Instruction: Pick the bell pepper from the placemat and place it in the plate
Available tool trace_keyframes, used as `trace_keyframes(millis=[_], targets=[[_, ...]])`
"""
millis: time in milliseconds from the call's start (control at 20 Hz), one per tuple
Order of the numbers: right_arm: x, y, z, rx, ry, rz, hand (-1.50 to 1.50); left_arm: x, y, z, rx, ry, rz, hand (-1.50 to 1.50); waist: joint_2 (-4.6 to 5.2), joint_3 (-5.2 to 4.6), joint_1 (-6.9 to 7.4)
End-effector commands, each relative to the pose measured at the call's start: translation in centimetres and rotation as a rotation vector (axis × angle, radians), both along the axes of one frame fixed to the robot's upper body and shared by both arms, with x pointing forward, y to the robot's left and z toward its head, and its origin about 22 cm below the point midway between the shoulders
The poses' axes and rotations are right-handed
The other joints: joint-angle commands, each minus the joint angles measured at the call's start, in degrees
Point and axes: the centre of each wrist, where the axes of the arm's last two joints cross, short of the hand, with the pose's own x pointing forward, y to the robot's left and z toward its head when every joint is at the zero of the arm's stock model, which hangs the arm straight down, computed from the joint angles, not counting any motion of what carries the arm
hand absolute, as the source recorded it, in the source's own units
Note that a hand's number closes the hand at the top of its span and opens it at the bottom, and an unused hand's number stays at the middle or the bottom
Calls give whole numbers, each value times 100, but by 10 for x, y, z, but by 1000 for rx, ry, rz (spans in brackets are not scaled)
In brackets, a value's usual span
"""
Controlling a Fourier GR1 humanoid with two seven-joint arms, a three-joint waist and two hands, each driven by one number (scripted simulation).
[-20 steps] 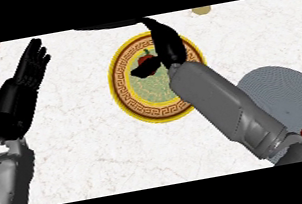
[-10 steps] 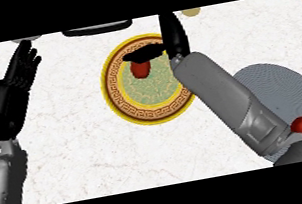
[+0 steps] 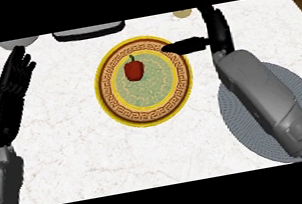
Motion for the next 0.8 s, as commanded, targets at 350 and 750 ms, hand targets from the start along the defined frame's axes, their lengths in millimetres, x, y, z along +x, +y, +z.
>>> trace_keyframes(millis=[350,750], targets=[[-33,-109,-15,-33,-40,20,-150,-16,24,-6,-1,9,4,0,-9,-2,-6],[-62,-168,-16,-73,-53,33,-150,-13,-11,-7,-2,7,5,0,-10,-1,-17]])
